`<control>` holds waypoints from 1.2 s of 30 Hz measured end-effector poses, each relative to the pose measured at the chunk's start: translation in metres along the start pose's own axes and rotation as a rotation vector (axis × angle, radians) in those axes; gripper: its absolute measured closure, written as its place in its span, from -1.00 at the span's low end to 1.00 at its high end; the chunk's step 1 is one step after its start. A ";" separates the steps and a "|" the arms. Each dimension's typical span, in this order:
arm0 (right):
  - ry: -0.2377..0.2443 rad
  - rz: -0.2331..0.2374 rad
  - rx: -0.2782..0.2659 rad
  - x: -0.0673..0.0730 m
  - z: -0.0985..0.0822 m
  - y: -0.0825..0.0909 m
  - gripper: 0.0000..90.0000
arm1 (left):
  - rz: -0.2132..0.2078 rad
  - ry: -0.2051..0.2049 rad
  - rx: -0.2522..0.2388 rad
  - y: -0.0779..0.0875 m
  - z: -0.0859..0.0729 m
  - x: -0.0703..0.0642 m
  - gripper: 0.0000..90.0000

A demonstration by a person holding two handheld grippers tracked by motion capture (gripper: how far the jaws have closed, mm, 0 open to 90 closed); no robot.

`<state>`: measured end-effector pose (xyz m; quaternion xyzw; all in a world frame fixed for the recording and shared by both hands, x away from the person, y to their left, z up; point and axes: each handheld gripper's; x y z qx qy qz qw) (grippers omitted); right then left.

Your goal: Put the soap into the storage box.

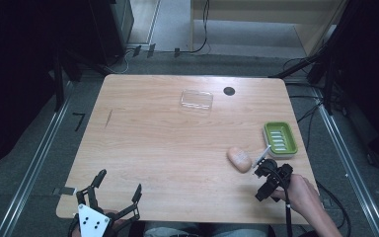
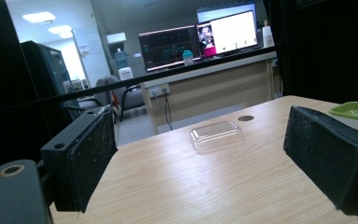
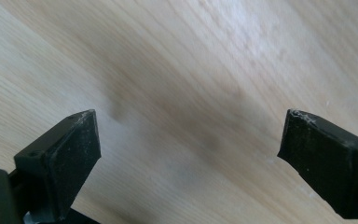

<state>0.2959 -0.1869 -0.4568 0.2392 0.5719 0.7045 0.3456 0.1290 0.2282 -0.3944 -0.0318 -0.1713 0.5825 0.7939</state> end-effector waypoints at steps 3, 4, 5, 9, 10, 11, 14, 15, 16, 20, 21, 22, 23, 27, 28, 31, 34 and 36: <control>0.001 0.002 -0.007 0.002 0.007 0.000 -0.89 | -0.001 0.002 0.000 0.000 0.000 0.000 -0.78; 0.009 0.005 -0.014 0.003 0.008 0.000 -0.89 | -0.004 0.001 -0.002 0.000 0.000 0.000 -0.78; 0.008 0.006 -0.008 0.003 0.010 0.000 -0.88 | -0.002 0.003 -0.003 0.000 0.000 0.000 -0.78; 0.010 0.011 -0.010 0.005 0.013 -0.001 -0.88 | 0.003 0.008 -0.004 0.000 0.000 0.001 -0.78; 0.010 0.011 -0.010 0.005 0.013 -0.001 -0.88 | 0.002 0.005 -0.003 0.000 0.000 0.001 -0.78; 0.011 0.013 -0.014 0.005 0.014 0.000 -0.88 | -0.001 0.002 -0.005 0.000 0.000 0.000 -0.78; 0.016 0.015 -0.016 0.005 0.018 0.000 -0.88 | 0.002 0.003 -0.006 0.001 0.000 0.000 -0.78; 0.016 0.015 -0.016 0.005 0.018 0.000 -0.88 | 0.004 0.004 -0.006 0.001 0.000 0.001 -0.78; 0.015 0.015 -0.021 0.006 0.021 0.001 -0.88 | 0.003 0.004 -0.006 0.001 0.000 0.001 -0.78; 0.026 0.016 -0.025 0.008 0.027 0.002 -0.88 | 0.002 0.002 -0.007 0.001 0.000 0.001 -0.78; 0.021 0.014 -0.024 0.009 0.029 0.002 -0.88 | 0.003 0.002 -0.008 0.001 0.000 0.001 -0.78; 0.021 0.014 -0.024 0.009 0.029 0.002 -0.88 | 0.003 0.002 -0.008 0.001 0.000 0.001 -0.78; 0.031 0.014 -0.026 0.008 0.031 0.001 -0.88 | 0.003 0.002 -0.008 0.001 0.000 0.001 -0.78; 0.032 0.009 -0.031 0.008 0.035 0.002 -0.88 | 0.002 -0.001 -0.011 0.001 0.000 0.001 -0.78; 0.025 0.013 -0.032 0.008 0.036 0.002 -0.88 | 0.003 0.000 -0.011 0.001 0.000 0.000 -0.78; 0.031 0.011 -0.034 0.007 0.038 0.002 -0.88 | 0.002 -0.001 -0.011 0.001 0.000 0.000 -0.78; 0.035 0.011 -0.034 0.007 0.041 0.003 -0.88 | 0.003 -0.001 -0.011 0.001 0.000 0.000 -0.78; 0.036 0.013 -0.032 0.007 0.043 0.003 -0.88 | 0.002 -0.002 -0.011 0.001 0.000 0.000 -0.78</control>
Point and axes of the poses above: each handheld gripper's, and its own axes: y roughly backward along the jaws, z roughly out of its top, x roughly to its left, and after that the axes turned 13 degrees about -x, right-handed
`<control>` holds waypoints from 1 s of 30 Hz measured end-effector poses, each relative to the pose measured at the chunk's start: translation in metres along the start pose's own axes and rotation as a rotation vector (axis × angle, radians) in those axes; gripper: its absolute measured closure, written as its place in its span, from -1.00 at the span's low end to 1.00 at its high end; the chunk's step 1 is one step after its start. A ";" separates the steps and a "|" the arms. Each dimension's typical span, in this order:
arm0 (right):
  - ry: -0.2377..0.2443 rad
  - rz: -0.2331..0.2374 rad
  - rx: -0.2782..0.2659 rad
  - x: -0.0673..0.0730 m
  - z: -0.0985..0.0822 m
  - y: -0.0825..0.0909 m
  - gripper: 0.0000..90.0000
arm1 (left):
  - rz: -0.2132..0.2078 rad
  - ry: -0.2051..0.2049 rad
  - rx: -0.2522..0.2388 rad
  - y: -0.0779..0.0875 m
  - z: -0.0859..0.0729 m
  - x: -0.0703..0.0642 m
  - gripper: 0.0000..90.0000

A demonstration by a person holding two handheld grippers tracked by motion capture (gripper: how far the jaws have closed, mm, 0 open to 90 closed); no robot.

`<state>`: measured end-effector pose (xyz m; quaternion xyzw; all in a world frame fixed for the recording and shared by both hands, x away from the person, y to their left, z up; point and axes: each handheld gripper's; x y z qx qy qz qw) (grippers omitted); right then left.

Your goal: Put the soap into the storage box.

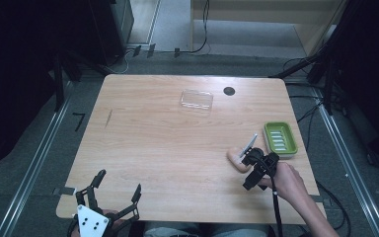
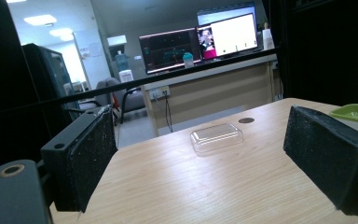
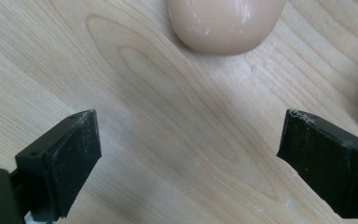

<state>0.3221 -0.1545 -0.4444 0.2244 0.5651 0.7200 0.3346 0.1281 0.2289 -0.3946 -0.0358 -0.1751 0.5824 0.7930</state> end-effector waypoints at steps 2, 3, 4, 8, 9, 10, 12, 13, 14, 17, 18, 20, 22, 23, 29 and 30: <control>-0.001 0.002 0.001 0.000 0.003 0.000 -0.88 | 0.000 0.000 0.000 0.000 0.000 0.000 -0.78; -0.002 0.000 -0.006 0.000 0.006 0.000 -0.88 | 0.000 0.000 0.000 0.000 0.000 0.000 -0.78; -0.002 0.000 -0.006 0.000 0.006 0.000 -0.88 | 0.000 0.000 0.000 0.000 0.000 0.000 -0.78; 0.002 0.007 -0.015 0.000 0.014 0.000 -0.89 | 0.000 0.000 0.000 0.000 0.000 0.000 -0.78; 0.004 0.011 -0.017 0.000 0.016 -0.001 -0.89 | -0.001 0.000 0.000 0.000 0.000 0.000 -0.78; 0.004 0.011 -0.013 0.000 0.018 -0.001 -0.89 | -0.001 0.000 0.000 0.000 0.000 0.000 -0.78; 0.003 0.013 -0.014 0.000 0.019 -0.001 -0.89 | -0.001 0.000 -0.001 0.000 0.000 0.000 -0.78; 0.003 0.019 -0.014 -0.001 0.022 -0.002 -0.90 | -0.001 0.000 -0.001 0.000 0.000 0.000 -0.78; 0.003 0.019 -0.014 -0.001 0.022 -0.002 -0.90 | -0.001 0.000 -0.001 0.000 0.000 0.000 -0.78; 0.000 0.020 -0.017 -0.002 0.026 -0.003 -0.90 | -0.001 0.000 0.000 0.000 0.000 0.000 -0.78; 0.001 0.021 -0.019 -0.002 0.027 -0.003 -0.90 | -0.001 0.000 -0.001 0.000 0.000 0.000 -0.78; -0.003 0.022 -0.027 -0.003 0.030 -0.004 -0.91 | 0.000 0.000 0.000 0.000 0.000 0.000 -0.78; -0.004 0.023 -0.028 -0.004 0.032 -0.005 -0.91 | -0.001 -0.001 0.001 0.000 0.000 0.000 -0.78; -0.005 0.021 -0.024 -0.004 0.034 -0.005 -0.91 | -0.001 -0.001 0.001 0.000 0.000 0.000 -0.78; -0.011 0.027 -0.022 -0.007 0.041 -0.009 -0.91 | 0.000 0.000 0.000 0.000 0.000 0.000 -0.78; -0.010 0.026 -0.020 -0.007 0.042 -0.009 -0.91 | 0.000 0.000 0.000 0.000 0.000 0.000 -0.78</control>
Point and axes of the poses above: each handheld gripper's, and its own axes: y roughly backward along the jaws, z roughly out of its top, x roughly to its left, and after that the axes turned 13 degrees about -x, right-handed
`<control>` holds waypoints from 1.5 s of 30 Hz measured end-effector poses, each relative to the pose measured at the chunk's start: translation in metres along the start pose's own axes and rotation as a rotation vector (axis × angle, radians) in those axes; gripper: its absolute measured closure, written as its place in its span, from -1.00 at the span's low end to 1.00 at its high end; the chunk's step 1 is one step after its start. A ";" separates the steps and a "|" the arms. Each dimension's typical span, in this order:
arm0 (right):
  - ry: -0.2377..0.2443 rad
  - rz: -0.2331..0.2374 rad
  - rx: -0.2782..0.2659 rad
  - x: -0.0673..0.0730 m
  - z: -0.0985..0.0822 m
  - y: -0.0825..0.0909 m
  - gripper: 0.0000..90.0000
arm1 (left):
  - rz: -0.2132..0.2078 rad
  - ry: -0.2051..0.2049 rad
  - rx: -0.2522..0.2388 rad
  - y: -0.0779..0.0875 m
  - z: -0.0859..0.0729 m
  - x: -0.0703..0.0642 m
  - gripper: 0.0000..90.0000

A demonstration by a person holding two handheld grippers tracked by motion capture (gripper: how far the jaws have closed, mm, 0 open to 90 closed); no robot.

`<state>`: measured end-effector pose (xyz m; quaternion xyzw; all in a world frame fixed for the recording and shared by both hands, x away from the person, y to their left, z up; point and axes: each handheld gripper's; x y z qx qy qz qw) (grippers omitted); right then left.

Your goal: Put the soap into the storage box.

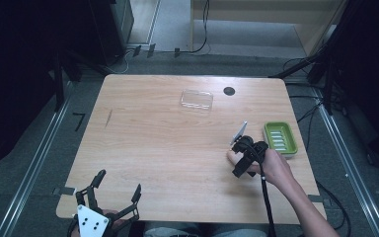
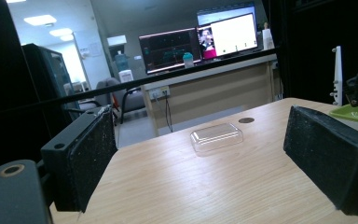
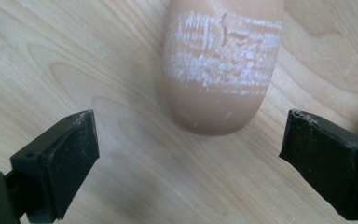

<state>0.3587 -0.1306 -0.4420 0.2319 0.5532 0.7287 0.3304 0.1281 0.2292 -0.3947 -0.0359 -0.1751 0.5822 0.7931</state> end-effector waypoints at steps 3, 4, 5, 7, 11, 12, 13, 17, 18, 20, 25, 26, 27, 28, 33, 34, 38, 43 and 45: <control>-0.006 0.005 0.000 -0.002 0.003 -0.002 -0.92 | 0.001 0.001 0.000 0.000 0.000 0.000 -0.78; -0.004 0.006 -0.002 -0.002 0.004 -0.002 -0.92 | 0.000 0.001 0.000 0.000 0.000 0.000 -0.78; -0.004 0.006 -0.002 -0.002 0.004 -0.002 -0.92 | 0.000 0.001 0.000 0.000 0.000 0.000 -0.78; -0.003 0.006 0.002 -0.004 0.006 -0.004 -0.92 | 0.000 0.000 0.000 0.000 0.000 0.000 -0.78; -0.009 0.005 0.016 -0.005 0.010 -0.009 -0.92 | 0.000 0.000 0.000 0.000 0.000 0.000 -0.78; -0.005 0.009 0.014 -0.007 0.010 -0.010 -0.92 | 0.000 0.000 0.000 0.000 0.000 0.000 -0.78; -0.013 0.008 0.020 -0.006 0.011 -0.011 -0.92 | 0.000 0.001 0.000 0.000 0.000 0.000 -0.78; -0.010 0.004 0.030 -0.008 0.014 -0.016 -0.92 | 0.000 0.000 0.000 0.000 0.000 0.000 -0.78; -0.017 0.004 0.031 -0.009 0.015 -0.017 -0.92 | 0.000 0.000 0.000 0.000 0.000 0.000 -0.78; -0.019 0.005 0.039 -0.010 0.017 -0.021 -0.92 | 0.001 0.001 0.000 0.000 0.000 0.000 -0.78; -0.024 0.006 0.046 -0.013 0.021 -0.027 -0.91 | 0.002 0.001 0.000 0.000 0.000 0.000 -0.78; -0.030 0.005 0.047 -0.013 0.022 -0.027 -0.90 | 0.001 0.000 0.000 0.000 0.000 0.000 -0.78; -0.030 0.003 0.043 -0.014 0.023 -0.029 -0.89 | 0.000 -0.001 -0.001 0.000 0.000 0.000 -0.78; -0.030 0.003 0.043 -0.014 0.023 -0.029 -0.89 | 0.000 -0.001 -0.001 0.000 0.000 0.000 -0.78; -0.043 0.016 0.031 -0.017 0.025 -0.032 -0.72 | 0.002 0.000 -0.001 0.000 0.000 0.000 -0.78; -0.048 0.016 0.027 -0.017 0.025 -0.032 -0.69 | 0.002 0.000 -0.001 0.001 0.000 0.000 -0.78; -0.049 0.014 0.023 -0.017 0.025 -0.031 -0.62 | 0.002 -0.001 -0.002 0.001 0.000 0.000 -0.78; -0.052 0.012 0.024 -0.017 0.025 -0.031 -0.50 | 0.001 -0.004 -0.004 0.001 0.000 0.000 -0.78; -0.048 0.012 0.025 -0.017 0.025 -0.031 -0.44 | 0.001 -0.004 -0.004 0.001 0.000 0.000 -0.78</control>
Point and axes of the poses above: each handheld gripper's, and its own axes: y roughly backward along the jaws, z roughly out of its top, x roughly to its left, and after that the axes turned 13 degrees about -x, right-handed
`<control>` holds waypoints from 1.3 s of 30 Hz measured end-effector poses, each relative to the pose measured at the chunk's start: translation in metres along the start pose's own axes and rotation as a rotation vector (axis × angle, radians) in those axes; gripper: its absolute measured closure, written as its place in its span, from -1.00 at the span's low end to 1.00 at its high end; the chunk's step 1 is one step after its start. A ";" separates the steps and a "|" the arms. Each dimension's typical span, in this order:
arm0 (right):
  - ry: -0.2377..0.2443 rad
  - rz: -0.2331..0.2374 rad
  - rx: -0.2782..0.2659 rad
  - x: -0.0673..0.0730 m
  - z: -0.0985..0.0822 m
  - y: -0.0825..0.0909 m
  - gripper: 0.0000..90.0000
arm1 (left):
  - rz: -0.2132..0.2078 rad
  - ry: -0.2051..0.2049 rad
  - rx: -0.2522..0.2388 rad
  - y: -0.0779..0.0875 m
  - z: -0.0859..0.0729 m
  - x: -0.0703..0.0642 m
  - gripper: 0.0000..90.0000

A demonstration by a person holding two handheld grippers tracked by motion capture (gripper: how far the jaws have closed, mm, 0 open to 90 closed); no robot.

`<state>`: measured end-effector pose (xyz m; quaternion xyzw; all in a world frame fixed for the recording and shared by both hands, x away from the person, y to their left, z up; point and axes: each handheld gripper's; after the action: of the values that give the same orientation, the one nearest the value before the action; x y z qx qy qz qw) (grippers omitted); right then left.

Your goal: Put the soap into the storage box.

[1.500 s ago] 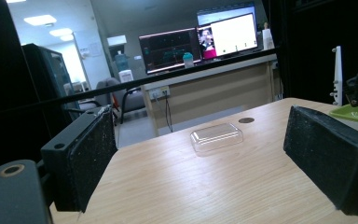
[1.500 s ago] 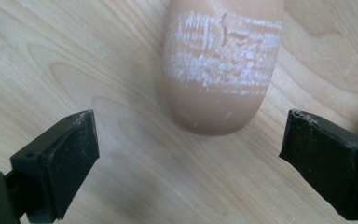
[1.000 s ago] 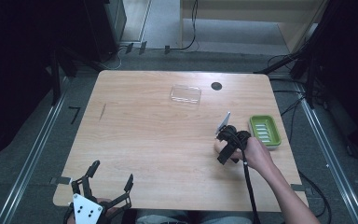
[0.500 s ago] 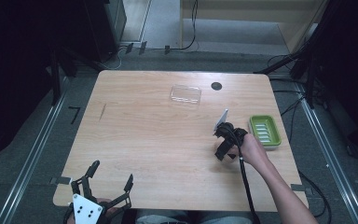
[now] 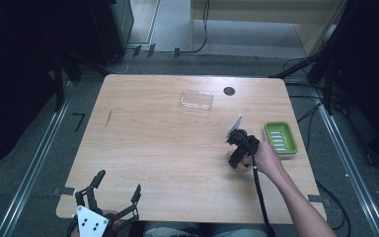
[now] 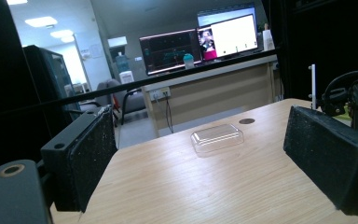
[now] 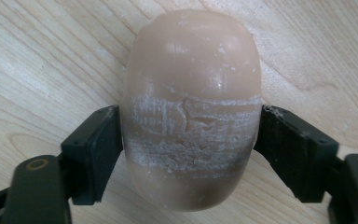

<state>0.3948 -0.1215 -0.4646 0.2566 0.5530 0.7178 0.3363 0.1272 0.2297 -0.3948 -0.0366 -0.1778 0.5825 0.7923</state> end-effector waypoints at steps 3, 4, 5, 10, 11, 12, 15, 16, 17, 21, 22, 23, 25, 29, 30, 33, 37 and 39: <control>-0.004 0.006 0.006 0.001 0.000 -0.001 -0.27 | 0.000 0.000 -0.001 0.000 0.000 0.000 -0.78; -0.004 0.006 0.006 0.001 0.000 -0.001 -0.27 | 0.000 0.000 -0.001 0.000 0.000 0.000 -0.78; -0.001 0.004 0.007 0.001 0.000 -0.001 -0.27 | 0.000 0.000 -0.001 0.000 0.000 0.000 -0.78; 0.006 0.005 0.014 0.001 0.001 -0.001 -0.26 | 0.001 -0.001 -0.001 0.000 0.000 0.000 -0.78; 0.007 0.006 0.013 0.001 0.001 -0.001 -0.26 | 0.000 -0.001 -0.002 0.000 0.000 0.000 -0.78; 0.007 0.006 0.013 0.001 0.001 -0.001 -0.26 | 0.001 -0.001 -0.002 0.000 0.000 0.000 -0.78; 0.001 0.006 0.006 0.002 0.000 -0.002 -0.26 | 0.001 -0.001 -0.002 0.000 0.000 0.000 -0.78; 0.000 0.005 0.008 0.001 0.000 -0.002 -0.26 | 0.000 -0.002 -0.002 0.000 0.000 0.000 -0.78; 0.000 0.005 0.008 0.001 0.000 -0.002 -0.26 | 0.001 -0.001 -0.003 0.000 0.000 0.000 -0.78; -0.004 0.003 0.007 0.002 0.000 -0.002 -0.25 | 0.001 -0.001 -0.003 0.000 0.000 0.000 -0.78; 0.004 0.003 0.008 0.002 0.000 -0.002 -0.25 | 0.000 -0.002 -0.003 0.000 0.000 0.000 -0.78; 0.009 0.001 0.012 0.002 0.000 -0.001 -0.25 | 0.001 -0.001 -0.003 0.000 0.000 0.000 -0.78; 0.011 0.000 0.017 0.003 0.001 -0.001 -0.25 | 0.001 -0.001 -0.004 0.000 0.000 0.000 -0.78; 0.015 0.007 0.008 0.003 0.001 0.003 -0.25 | 0.000 -0.002 -0.003 0.000 0.000 0.000 -0.78; 0.015 0.007 0.008 0.003 0.001 0.003 -0.25 | 0.001 -0.002 -0.003 0.000 0.000 0.000 -0.78; 0.016 0.005 0.007 0.003 0.001 0.010 -0.25 | 0.002 -0.002 -0.003 0.000 0.000 0.000 -0.78; 0.021 -0.003 -0.002 0.001 -0.001 0.015 -0.25 | 0.002 0.000 -0.004 0.000 0.000 0.000 -0.78; 0.017 -0.008 0.005 0.001 -0.001 0.017 -0.25 | 0.002 0.000 -0.004 0.000 0.000 0.000 -0.78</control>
<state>0.3898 -0.1243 -0.4490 0.2489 0.5587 0.7172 0.3339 0.1268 0.2296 -0.3949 -0.0384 -0.1791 0.5829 0.7916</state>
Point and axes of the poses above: each handheld gripper's, and its own axes: y roughly backward along the jaws, z roughly out of its top, x roughly to its left, and after that the axes turned 13 degrees about -x, right-handed
